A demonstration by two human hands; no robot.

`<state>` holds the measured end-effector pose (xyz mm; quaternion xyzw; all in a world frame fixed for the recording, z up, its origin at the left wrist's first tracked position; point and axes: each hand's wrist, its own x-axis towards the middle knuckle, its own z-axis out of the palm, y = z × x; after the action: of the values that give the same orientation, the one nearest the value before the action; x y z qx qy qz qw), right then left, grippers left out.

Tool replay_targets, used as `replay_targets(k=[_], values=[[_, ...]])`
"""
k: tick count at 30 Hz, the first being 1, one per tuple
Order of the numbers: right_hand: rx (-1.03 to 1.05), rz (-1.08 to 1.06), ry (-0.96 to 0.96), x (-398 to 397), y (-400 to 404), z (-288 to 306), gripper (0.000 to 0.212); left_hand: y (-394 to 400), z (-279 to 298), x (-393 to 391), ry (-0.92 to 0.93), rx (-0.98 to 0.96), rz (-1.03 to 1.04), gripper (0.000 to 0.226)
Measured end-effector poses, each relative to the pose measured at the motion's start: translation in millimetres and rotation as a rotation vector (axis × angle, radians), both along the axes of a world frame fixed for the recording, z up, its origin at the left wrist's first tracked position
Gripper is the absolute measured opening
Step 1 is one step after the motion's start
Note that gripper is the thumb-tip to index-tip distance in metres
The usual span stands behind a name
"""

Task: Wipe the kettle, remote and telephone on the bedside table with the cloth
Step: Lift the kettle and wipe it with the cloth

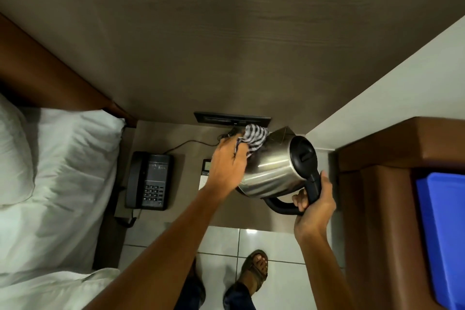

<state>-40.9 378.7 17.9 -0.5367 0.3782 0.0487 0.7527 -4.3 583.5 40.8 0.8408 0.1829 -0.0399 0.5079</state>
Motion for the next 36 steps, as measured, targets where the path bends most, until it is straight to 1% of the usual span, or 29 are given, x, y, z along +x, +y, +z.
replay_targets(k=[3,5,8,12,13,17,19,22,26,30,33,36], values=[[-0.006,0.026,0.026,-7.8,-3.9,-5.5,0.054,17.0,-9.7,5.9,0.241,-0.115,0.149,0.036],[-0.027,0.043,0.045,-13.1,-3.9,-9.0,0.062,25.0,-19.5,0.4,0.339,-0.217,0.269,0.035],[-0.07,0.031,0.086,-19.5,-1.8,-16.4,0.061,29.2,-24.8,-14.2,0.406,-0.395,0.496,0.042],[-0.148,0.009,0.107,-23.6,8.6,-31.7,0.051,34.4,-29.5,-23.5,0.426,-0.492,0.686,0.045],[-0.154,-0.003,0.096,-24.0,12.1,-36.3,0.051,35.7,-29.7,-24.7,0.431,-0.513,0.722,0.046],[-0.158,-0.052,0.047,-23.1,22.7,-50.6,0.064,41.0,-32.5,-27.6,0.44,-0.573,0.772,0.046],[-0.166,-0.045,0.028,-23.5,26.4,-54.8,0.06,44.3,-32.1,-27.9,0.413,-0.581,0.796,0.045],[-0.197,-0.026,0.018,-24.1,31.3,-56.9,0.046,45.4,-28.5,-27.4,0.361,-0.576,0.822,0.042],[-0.23,0.004,0.004,-25.9,37.9,-64.3,0.034,48.3,-28.1,-24.7,0.355,-0.595,0.804,0.04],[-0.296,0.037,-0.002,-30.1,42.5,-76.2,0.042,59.1,-29.1,-23.5,0.351,-0.618,0.824,0.04],[-0.34,0.065,-0.023,-33.1,48.6,-83.0,0.038,72.5,-30.2,-26.0,0.344,-0.64,0.877,0.036],[-0.389,0.094,-0.034,-36.9,53.1,-88.7,0.034,84.8,-31.0,-30.4,0.335,-0.646,0.909,0.037]])
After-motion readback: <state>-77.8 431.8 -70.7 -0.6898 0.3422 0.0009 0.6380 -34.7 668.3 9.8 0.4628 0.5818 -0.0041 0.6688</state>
